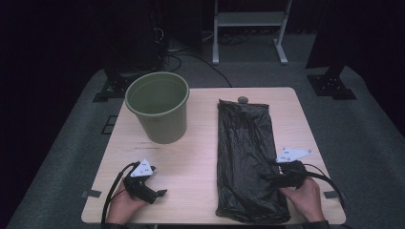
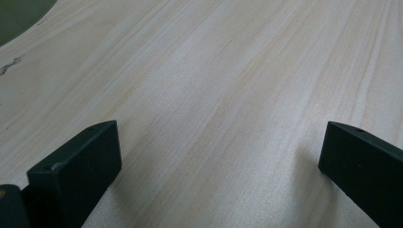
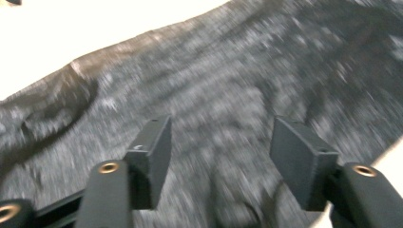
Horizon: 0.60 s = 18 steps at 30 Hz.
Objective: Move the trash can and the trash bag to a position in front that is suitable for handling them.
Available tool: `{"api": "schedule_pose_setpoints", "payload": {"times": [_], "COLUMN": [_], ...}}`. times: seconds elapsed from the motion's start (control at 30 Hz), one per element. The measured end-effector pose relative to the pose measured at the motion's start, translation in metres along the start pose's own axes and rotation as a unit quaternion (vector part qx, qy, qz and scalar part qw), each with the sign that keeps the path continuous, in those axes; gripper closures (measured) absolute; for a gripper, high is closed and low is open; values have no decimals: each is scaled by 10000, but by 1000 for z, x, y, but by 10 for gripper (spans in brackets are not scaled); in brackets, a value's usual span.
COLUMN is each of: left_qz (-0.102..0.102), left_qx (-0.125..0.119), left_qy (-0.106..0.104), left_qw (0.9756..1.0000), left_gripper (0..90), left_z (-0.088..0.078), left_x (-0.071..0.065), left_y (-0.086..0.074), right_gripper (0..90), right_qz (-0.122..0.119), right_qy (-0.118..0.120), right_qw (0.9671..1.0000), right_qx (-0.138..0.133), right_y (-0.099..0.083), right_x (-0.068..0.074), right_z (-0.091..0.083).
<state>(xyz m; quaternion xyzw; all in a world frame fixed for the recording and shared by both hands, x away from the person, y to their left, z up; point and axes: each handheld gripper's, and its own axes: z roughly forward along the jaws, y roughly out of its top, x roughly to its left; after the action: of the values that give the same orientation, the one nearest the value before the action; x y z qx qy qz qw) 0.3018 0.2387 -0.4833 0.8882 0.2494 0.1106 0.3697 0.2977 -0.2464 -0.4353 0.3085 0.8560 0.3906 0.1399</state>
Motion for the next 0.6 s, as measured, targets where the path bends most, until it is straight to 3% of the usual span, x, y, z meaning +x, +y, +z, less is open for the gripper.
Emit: {"api": "schedule_pose_setpoints", "payload": {"times": [0.07, 0.27, 0.3, 0.33, 0.4, 0.6], "left_qz": [-2, -5, -6, -5, -6, -6], "left_qx": [0, -1, -1, 0, 0, 1], "left_qy": [2, 4, 4, 4, 4, 4], "left_qw": [10000, 10000, 10000, 10000, 10000, 10000], "left_gripper": [0, 0, 0, 0, 0, 0], "left_z": [0, 0, 0, 0, 0, 0], "left_x": [0, 0, 0, 0, 0, 0], "left_y": [0, 0, 0, 0, 0, 0], "right_gripper": [339, 299, 299, 299, 299, 326], "right_qz": [-66, -401, -401, -420, -446, -465], "right_qy": [34, 255, 255, 328, 346, 390], "right_qw": [10000, 9986, 9986, 9980, 9976, 9963], "right_qx": [35, 224, 224, 325, 412, 616], "right_y": [5, 28, 28, 30, 30, 27], "right_x": [3, 20, 20, 23, 24, 29], "right_z": [6, 47, 47, 61, 69, 86]}}
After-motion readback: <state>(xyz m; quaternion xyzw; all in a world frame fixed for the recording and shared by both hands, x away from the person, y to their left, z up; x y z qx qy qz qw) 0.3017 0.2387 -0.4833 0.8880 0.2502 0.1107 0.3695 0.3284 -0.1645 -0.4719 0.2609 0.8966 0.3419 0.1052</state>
